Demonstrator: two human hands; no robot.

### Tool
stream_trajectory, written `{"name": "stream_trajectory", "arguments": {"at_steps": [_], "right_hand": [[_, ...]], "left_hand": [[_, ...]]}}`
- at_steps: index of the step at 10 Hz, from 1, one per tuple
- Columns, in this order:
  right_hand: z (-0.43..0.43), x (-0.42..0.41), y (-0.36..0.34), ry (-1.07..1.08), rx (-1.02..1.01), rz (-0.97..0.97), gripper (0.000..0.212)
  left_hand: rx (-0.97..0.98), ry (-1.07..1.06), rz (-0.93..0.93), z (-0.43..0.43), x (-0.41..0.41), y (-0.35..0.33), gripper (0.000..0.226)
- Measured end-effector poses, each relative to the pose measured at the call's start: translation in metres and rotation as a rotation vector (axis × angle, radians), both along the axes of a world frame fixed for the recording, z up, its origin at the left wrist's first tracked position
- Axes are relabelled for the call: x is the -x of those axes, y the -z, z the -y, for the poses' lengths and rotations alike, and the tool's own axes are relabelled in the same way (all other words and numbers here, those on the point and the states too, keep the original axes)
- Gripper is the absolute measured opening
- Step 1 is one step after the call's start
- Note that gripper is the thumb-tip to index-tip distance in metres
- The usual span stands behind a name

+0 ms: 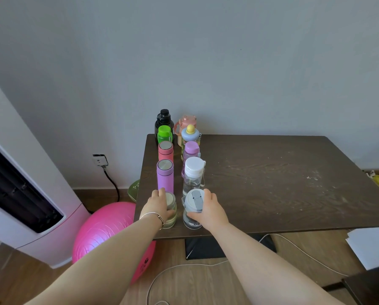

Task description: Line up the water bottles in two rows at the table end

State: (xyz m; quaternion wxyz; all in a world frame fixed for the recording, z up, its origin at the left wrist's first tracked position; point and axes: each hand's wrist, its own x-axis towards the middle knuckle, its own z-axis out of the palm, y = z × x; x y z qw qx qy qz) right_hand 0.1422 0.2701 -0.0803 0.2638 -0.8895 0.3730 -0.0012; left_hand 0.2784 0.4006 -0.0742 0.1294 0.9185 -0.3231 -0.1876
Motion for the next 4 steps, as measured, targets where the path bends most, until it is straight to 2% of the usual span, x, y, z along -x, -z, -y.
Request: {"name": "stream_trajectory", "arguments": {"at_steps": [2, 4], "right_hand": [[0.007, 0.006, -0.009, -0.058, 0.054, -0.046, 0.097], [0.009, 0.022, -0.035, -0.087, 0.119, -0.066, 0.093]], "left_hand": [[0.004, 0.046, 0.081, -0.003, 0.0, -0.002, 0.083], [0.019, 0.094, 0.179, 0.002, 0.006, -0.025, 0.071]]}}
